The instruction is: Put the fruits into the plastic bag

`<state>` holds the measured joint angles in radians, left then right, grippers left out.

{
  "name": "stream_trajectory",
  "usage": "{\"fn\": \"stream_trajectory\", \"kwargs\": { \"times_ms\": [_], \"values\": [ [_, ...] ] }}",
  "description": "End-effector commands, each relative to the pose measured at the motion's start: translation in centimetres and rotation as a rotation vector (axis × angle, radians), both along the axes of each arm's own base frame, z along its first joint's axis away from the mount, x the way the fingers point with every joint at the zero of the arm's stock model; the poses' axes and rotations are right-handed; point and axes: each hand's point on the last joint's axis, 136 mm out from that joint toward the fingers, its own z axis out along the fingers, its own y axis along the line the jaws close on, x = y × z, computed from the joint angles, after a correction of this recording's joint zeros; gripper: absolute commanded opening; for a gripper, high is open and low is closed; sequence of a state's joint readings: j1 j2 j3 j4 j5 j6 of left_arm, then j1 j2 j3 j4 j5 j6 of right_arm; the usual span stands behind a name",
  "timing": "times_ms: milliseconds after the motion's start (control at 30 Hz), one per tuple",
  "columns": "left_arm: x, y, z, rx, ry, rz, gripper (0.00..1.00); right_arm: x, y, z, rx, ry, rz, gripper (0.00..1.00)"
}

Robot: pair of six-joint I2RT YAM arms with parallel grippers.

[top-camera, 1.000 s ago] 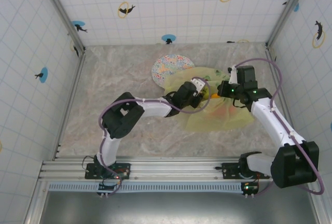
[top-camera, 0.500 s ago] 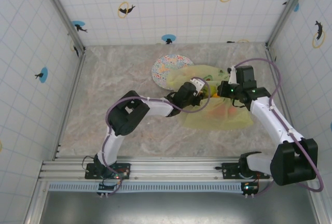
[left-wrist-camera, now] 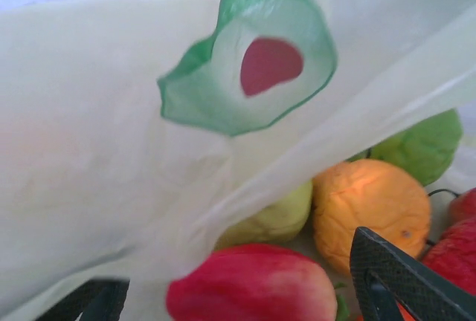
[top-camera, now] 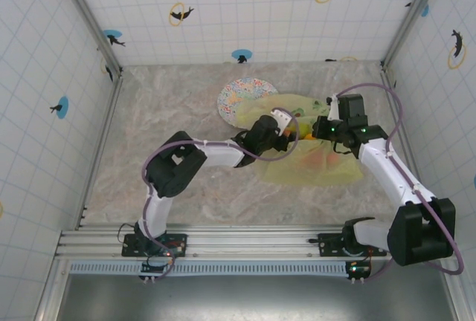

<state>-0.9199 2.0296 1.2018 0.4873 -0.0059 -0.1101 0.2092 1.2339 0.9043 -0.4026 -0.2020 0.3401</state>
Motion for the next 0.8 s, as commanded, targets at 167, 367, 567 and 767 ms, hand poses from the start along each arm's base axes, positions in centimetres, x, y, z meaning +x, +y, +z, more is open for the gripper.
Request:
{"fn": "stream_trajectory", "kwargs": {
  "times_ms": [167,367,567,767],
  "values": [
    [-3.3,0.5,5.6,-0.119,0.012,-0.138,0.78,0.6,-2.6,0.6,-0.022,-0.016,-0.06,0.0],
    [-5.4,1.8,8.1,-0.162,0.038,-0.171,0.76,0.7,-3.4,0.4,-0.014,-0.013,-0.081,0.0],
    [-7.8,2.4,11.2,-0.228,0.055,-0.25,0.75,0.9,-3.8,0.0,-0.017,0.0,-0.092,0.0],
    [-9.4,3.4,14.5,-0.273,0.051,-0.295,0.75,0.9,-6.0,0.3,-0.054,0.002,-0.148,0.0]
  ]
}}
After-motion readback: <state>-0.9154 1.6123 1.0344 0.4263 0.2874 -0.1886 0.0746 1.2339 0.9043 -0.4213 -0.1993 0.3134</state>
